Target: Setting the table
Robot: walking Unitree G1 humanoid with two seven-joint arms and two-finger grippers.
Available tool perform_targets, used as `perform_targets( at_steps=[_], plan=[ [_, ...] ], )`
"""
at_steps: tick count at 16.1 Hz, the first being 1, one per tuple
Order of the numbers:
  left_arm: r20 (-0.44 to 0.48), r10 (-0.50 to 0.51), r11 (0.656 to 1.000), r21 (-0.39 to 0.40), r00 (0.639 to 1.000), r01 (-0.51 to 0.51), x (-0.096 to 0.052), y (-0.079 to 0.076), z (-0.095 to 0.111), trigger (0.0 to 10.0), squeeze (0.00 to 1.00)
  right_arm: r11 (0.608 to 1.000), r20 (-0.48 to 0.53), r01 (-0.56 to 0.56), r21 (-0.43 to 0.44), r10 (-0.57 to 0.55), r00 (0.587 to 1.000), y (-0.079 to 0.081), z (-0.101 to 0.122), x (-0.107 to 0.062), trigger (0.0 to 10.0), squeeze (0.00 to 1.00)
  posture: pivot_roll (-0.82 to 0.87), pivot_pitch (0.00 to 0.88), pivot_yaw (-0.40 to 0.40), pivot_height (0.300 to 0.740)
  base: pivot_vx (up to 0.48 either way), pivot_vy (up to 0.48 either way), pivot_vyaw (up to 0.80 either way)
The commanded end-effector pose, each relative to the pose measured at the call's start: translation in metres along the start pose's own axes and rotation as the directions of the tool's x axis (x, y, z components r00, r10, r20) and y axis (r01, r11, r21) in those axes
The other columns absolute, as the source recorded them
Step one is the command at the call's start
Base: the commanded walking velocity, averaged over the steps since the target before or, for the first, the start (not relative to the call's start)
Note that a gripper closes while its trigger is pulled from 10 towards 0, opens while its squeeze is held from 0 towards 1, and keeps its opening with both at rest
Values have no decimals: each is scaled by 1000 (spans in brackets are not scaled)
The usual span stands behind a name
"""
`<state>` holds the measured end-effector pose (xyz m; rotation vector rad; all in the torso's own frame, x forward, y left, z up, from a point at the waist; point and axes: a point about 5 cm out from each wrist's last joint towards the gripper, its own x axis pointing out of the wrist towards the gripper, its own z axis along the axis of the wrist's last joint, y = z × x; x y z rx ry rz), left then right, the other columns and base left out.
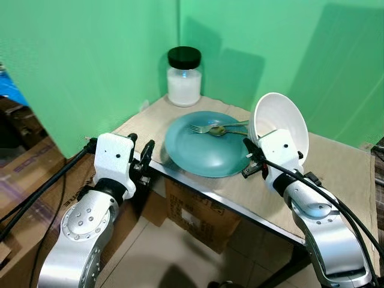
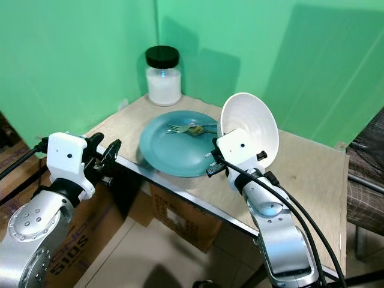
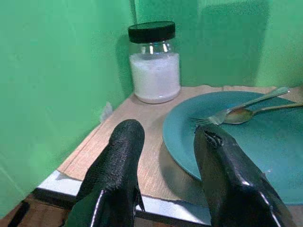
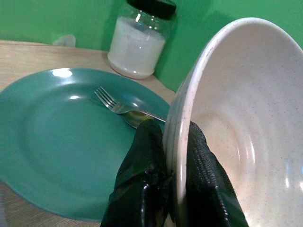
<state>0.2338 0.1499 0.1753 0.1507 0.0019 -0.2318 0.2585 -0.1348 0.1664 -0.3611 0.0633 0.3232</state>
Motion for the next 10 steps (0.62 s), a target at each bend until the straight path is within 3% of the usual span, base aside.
perform_targets(
  at_steps=[1, 10],
  plan=[
    [9, -6, 1000, 9, 1000, 6, 3, -2, 1, 10000, 0, 997, 27, 12, 73, -14, 1000, -3, 3, -3, 10000, 0, -43, 0, 11, 740, 0, 0, -781],
    [9, 2, 1000, 3, 1000, -2, -2, -3, -2, 10000, 0, 998, -39, 11, 67, -8, 999, 3, 5, -9, 10000, 0, -45, 0, -5, 740, 0, 0, -797]
  ],
)
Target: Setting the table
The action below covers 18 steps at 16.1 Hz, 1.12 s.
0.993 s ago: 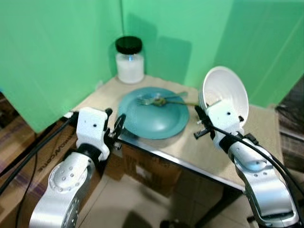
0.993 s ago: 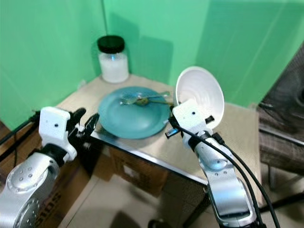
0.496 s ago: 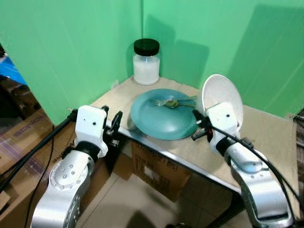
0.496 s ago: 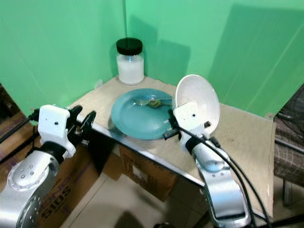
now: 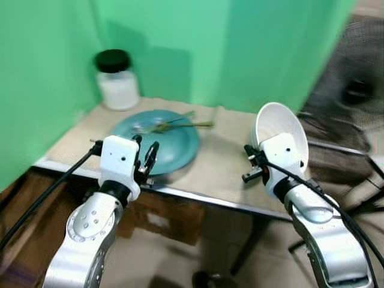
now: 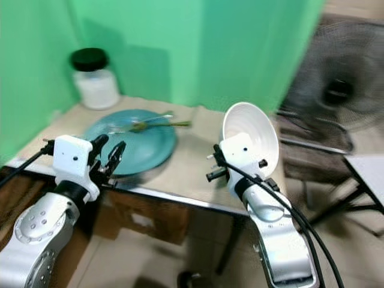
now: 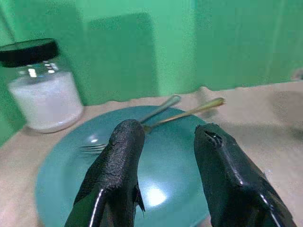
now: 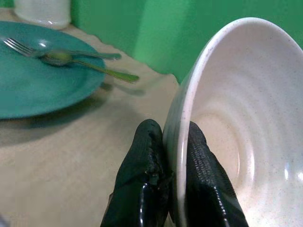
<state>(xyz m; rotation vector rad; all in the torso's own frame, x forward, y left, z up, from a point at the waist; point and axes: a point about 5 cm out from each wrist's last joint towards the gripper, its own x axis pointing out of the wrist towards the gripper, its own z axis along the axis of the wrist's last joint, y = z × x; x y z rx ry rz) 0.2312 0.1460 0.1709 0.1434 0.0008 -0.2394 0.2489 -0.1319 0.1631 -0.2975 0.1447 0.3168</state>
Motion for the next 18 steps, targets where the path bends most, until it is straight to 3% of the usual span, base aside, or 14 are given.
perform_targets(
  at_steps=[1, 3, 10, 18],
  plan=[
    [8, 24, 1000, -2, 1000, -24, -1, 3, 1, 10000, 0, 1000, 23, 15, 2, -15, 1000, -3, 7, -2, 10000, 0, -45, 0, -5, 740, 0, 0, -800],
    [9, 25, 1000, -2, 1000, -25, -2, 3, 2, 10000, 0, 1000, 21, -13, 19, 13, 1000, -3, 10, -2, 10000, 0, -46, 0, -11, 740, 0, 0, -800],
    [18, 37, 999, 9, 999, -37, -5, 3, 1, 10000, 0, 999, 10, -49, 1, 49, 999, -4, 15, -1, 10000, 0, -47, 0, -26, 740, 0, 0, -114],
    [41, 49, 999, -23, 998, -48, 1, 7, 3, 10000, 0, 1000, -21, 16, -17, -16, 1000, -11, 12, 0, 10000, 0, -57, 0, -9, 740, 0, 0, -400]
  ],
)
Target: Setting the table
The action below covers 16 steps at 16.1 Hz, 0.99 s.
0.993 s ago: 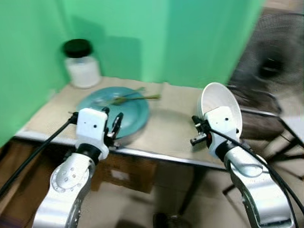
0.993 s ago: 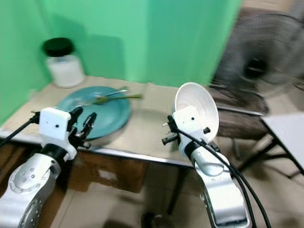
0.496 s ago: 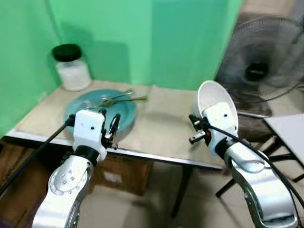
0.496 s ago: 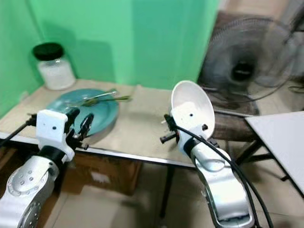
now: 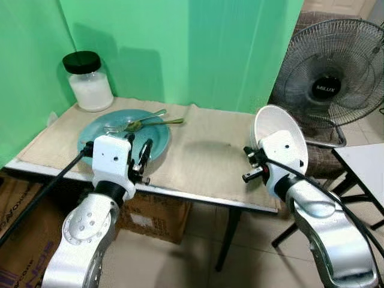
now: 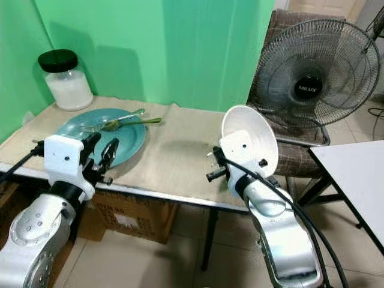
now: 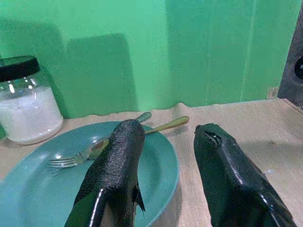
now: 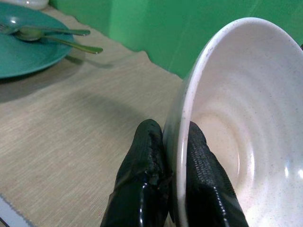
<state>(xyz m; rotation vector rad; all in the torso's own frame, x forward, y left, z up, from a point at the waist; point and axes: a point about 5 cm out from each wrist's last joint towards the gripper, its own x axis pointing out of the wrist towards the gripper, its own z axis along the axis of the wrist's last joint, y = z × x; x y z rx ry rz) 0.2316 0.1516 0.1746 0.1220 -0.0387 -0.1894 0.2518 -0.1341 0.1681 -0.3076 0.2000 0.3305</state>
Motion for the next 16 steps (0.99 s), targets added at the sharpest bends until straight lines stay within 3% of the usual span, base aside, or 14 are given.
perform_targets(
  at_steps=[1, 7, 11, 14, 16],
  plan=[
    [4, -2, 1000, -15, 1000, 2, 2, 1, 1, 10000, 0, 999, 35, 42, -13, -41, 999, -7, 8, -1, 10000, 0, -56, 0, -10, 740, 0, 0, -800],
    [9, -4, 1000, 9, 1000, 3, 5, 2, 2, 10000, 0, 998, 52, 50, 27, -51, 997, -4, 10, 3, 10000, 0, -45, 0, -16, 740, 0, 0, -800],
    [1, 1, 1000, -1, 1000, -1, 5, 3, 1, 10000, 0, 998, 49, 49, 35, -50, 998, -3, 9, 4, 10000, 0, -43, 0, -13, 740, 0, 0, -200],
    [-1, 4, 1000, -3, 1000, -4, 6, 4, 2, 10000, 0, 998, 44, 49, 44, -51, 998, -2, 8, 4, 10000, 0, -46, 0, -9, 740, 0, 436, -533],
    [-3, -2, 999, 33, 1000, 2, 7, 4, 2, 10000, 0, 997, 38, 51, 50, -53, 998, -1, 8, 3, 10000, 0, -50, 0, -7, 740, 0, -240, 0]
  ],
)
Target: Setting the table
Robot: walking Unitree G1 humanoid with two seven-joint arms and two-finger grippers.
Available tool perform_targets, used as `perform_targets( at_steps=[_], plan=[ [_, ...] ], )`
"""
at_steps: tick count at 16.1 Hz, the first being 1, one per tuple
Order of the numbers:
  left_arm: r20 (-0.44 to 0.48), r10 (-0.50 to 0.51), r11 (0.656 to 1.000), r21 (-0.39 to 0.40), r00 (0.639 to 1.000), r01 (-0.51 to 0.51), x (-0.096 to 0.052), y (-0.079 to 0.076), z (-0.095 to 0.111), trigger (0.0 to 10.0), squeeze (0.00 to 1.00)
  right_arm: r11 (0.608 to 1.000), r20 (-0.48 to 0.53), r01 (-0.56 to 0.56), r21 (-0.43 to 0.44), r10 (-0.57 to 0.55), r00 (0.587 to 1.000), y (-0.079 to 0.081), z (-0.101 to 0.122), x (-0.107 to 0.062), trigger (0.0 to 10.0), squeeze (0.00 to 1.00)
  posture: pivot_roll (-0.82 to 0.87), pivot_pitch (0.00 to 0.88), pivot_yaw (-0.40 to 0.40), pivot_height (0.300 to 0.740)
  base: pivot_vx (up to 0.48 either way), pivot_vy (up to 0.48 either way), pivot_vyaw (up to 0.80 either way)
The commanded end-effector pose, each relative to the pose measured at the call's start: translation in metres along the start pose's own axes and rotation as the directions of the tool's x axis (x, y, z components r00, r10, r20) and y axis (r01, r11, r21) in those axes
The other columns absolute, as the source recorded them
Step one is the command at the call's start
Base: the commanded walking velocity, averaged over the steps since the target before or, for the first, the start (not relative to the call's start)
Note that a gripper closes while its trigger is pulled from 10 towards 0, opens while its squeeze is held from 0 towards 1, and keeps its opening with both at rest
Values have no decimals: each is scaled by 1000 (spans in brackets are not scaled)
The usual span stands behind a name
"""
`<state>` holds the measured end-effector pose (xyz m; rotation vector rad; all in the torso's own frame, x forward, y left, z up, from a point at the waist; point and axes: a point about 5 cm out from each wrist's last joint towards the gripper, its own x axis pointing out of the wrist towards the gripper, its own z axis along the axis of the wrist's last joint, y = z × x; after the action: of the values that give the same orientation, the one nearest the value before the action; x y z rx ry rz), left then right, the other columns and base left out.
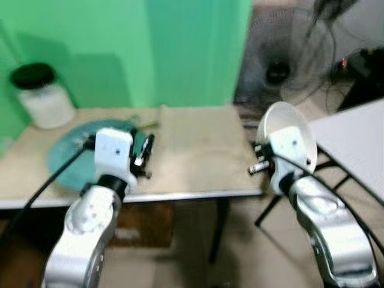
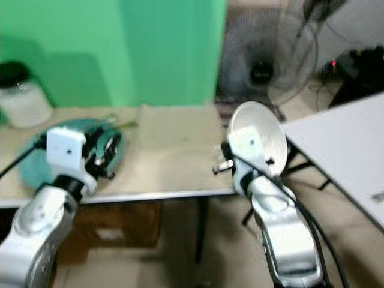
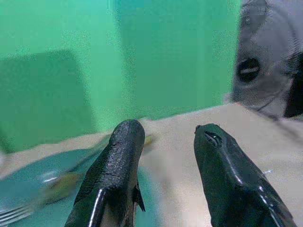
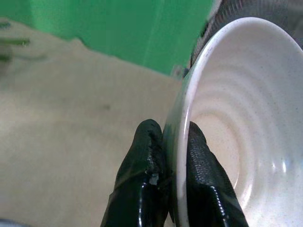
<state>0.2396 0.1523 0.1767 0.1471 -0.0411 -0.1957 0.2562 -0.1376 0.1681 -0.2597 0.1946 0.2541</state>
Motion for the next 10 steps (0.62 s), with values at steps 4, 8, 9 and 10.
perform_targets(
  at_steps=[4, 8, 9, 10],
  plan=[
    [-5, 12, 999, -35, 1000, -12, 1, 1, 0, 10000, 0, 1000, 30, -14, -4, 15, 999, 2, 8, 0, 10000, 0, -54, 0, -11, 740, 0, -339, 0],
    [3, 17, 999, -43, 1000, -16, 6, 1, 1, 10000, 0, 999, 29, -6, -47, 8, 1000, -2, 10, 4, 10000, 0, -70, 0, -8, 740, 0, 0, 0],
    [3, 14, 999, -44, 1000, -14, 6, 0, 1, 10000, 0, 999, 29, -6, -49, 7, 1000, -1, 10, 4, 10000, 0, -74, 0, -6, 740, 0, 0, 0],
    [4, 8, 999, -44, 1000, -8, 7, -1, 1, 10000, 0, 999, 28, -5, -54, 6, 1000, -2, 10, 3, 10000, 0, -77, 0, -9, 740, 0, 0, 0]
  ],
)
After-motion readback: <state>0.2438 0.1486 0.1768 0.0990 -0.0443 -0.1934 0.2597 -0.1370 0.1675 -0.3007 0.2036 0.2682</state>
